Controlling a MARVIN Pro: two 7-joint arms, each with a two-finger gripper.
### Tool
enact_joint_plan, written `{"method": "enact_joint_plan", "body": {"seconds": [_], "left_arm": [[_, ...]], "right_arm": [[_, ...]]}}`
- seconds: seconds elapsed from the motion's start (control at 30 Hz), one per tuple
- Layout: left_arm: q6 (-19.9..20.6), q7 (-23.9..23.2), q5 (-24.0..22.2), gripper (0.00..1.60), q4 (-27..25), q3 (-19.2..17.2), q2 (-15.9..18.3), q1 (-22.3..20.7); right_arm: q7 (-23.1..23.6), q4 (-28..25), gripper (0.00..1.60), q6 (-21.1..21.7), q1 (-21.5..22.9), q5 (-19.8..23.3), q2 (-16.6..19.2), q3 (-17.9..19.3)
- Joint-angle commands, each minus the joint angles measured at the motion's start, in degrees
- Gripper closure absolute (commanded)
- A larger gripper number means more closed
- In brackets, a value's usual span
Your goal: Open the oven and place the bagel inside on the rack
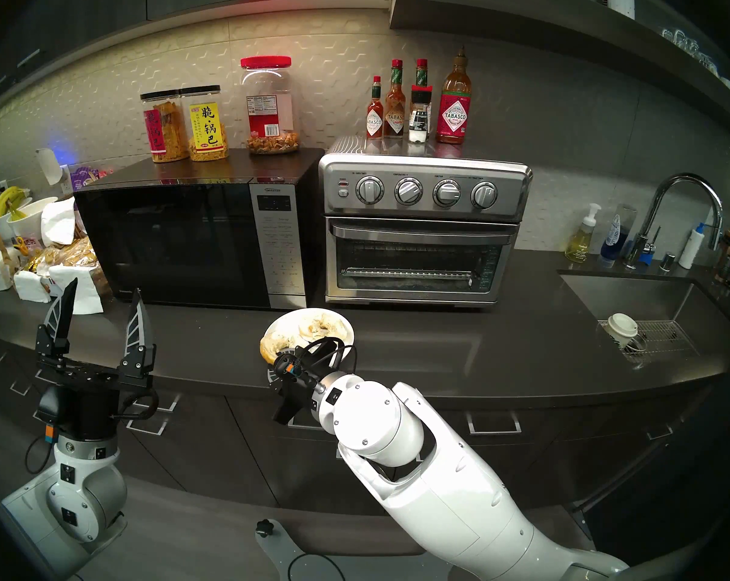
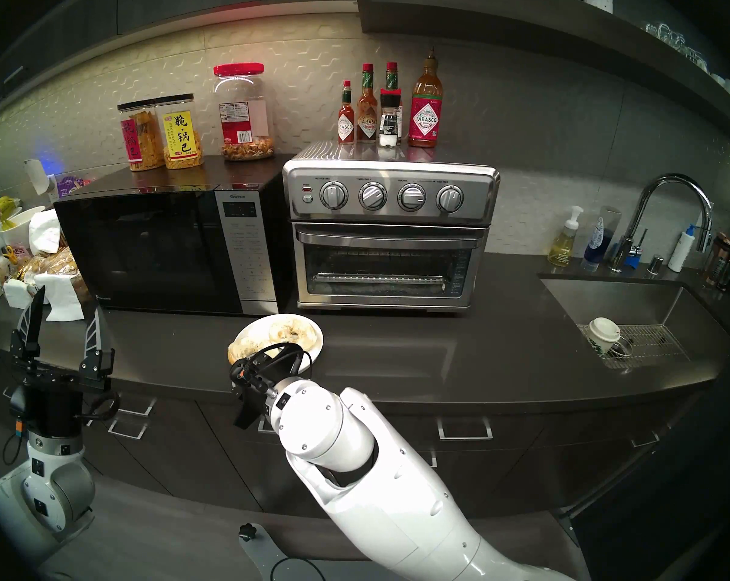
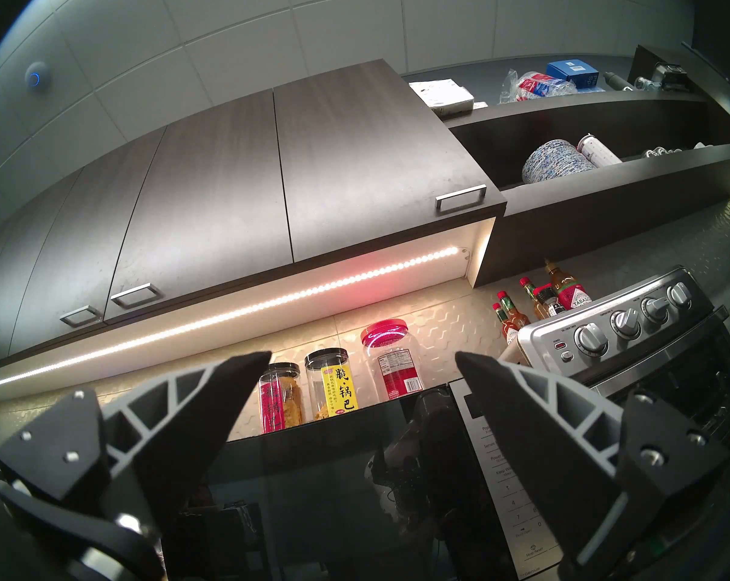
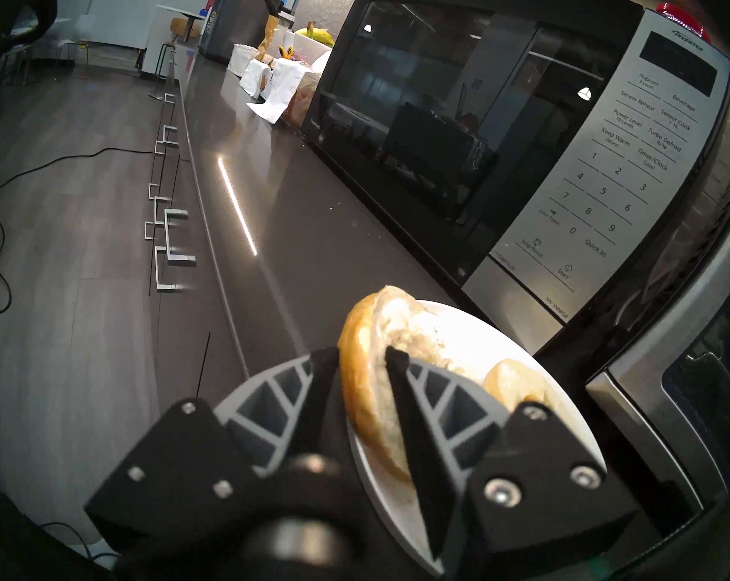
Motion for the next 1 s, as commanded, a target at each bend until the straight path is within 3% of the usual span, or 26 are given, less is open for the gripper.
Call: {"method": "enact_joint_plan", "body": {"seconds": [0.0, 0.1, 0.13, 0.17, 0.2, 0.6, 0.97], "left_arm": [[0.0, 0.0, 0.0, 0.00, -0.5, -0.4, 0.0, -0.1], [0.0, 0.0, 0.0, 0.00, -0.5, -0.4, 0.0, -0.1], [0.0, 0.0, 0.0, 0.00, -0.5, -0.4, 0.0, -0.1], [0.0, 0.0, 0.0, 0.00, -0.5, -0.4, 0.0, -0.1], [0.0, 0.0, 0.0, 0.00, -0.5, -0.4, 0.0, -0.1], [0.0, 0.0, 0.0, 0.00, -0.5, -0.4, 0.0, 0.0], [0.0, 0.0, 0.0, 0.00, -0.5, -0.4, 0.0, -0.1]], "right_arm": [[-0.1, -1.4, 0.81, -0.4, 0.6, 0.2, -0.8, 0.0], [-0.1, -1.5, 0.80, -0.4, 0.5, 0.2, -0.7, 0.0], [-0.1, -1.6, 0.26, -0.3, 0.6, 0.1, -0.6, -0.1], [-0.1, -1.6, 0.04, -0.3, 0.6, 0.1, -0.6, -0.1], [-0.1, -1.6, 0.02, -0.3, 0.5, 0.1, -0.6, -0.1], [-1.2, 0.2, 0.09, -0.8, 1.2, 0.6, -1.2, -1.0], [-2.9, 2.5, 0.31, -1.6, 2.1, 1.6, -2.2, -1.1]]}}
